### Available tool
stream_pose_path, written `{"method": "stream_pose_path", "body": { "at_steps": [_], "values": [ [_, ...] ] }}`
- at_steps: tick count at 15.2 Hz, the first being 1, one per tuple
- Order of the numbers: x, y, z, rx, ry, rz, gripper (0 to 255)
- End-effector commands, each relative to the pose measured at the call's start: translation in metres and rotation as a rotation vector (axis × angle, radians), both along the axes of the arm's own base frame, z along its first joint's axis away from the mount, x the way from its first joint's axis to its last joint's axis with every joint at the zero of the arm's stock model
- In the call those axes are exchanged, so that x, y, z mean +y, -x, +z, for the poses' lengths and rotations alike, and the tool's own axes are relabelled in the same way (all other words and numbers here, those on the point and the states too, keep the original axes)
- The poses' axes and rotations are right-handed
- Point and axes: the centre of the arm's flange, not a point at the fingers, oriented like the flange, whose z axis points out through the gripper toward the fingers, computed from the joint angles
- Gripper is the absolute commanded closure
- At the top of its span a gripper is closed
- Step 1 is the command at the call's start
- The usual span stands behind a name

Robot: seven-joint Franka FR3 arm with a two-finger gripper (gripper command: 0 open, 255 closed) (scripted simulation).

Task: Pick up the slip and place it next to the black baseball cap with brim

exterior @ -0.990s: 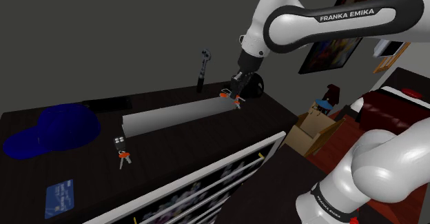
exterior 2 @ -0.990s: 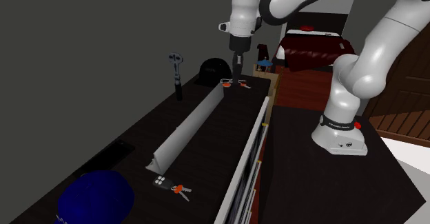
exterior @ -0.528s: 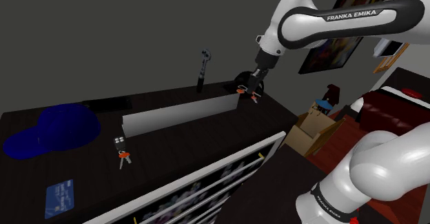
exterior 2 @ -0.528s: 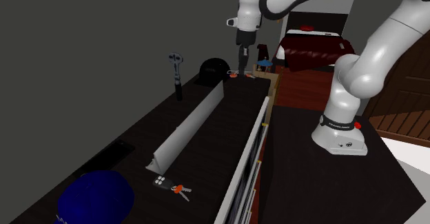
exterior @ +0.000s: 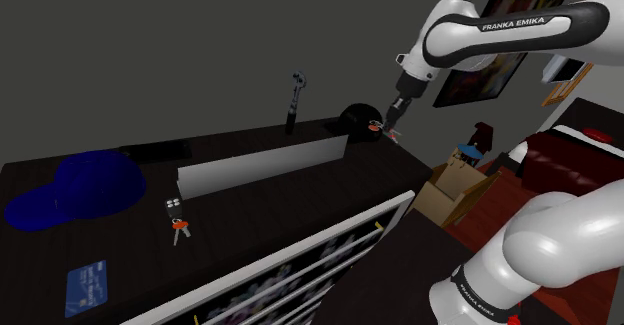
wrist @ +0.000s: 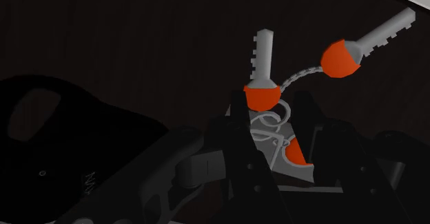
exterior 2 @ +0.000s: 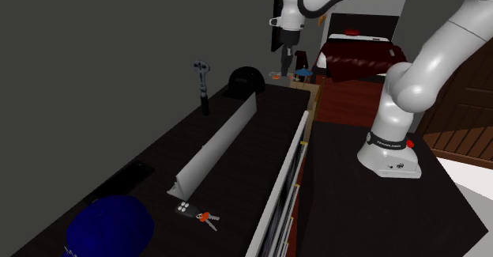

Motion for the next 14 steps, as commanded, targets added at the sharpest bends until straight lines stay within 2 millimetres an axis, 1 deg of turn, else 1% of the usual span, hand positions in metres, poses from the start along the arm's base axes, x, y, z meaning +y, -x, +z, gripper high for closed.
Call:
{"method": "stream_pose_path", "body": {
  "at_steps": [1,14],
  "values": [
    [-0.027,0.003,0.000,0.000,0.000,0.002,255],
    [-0.197,0.026,0.000,0.000,0.000,0.002,255]
  ]
}}
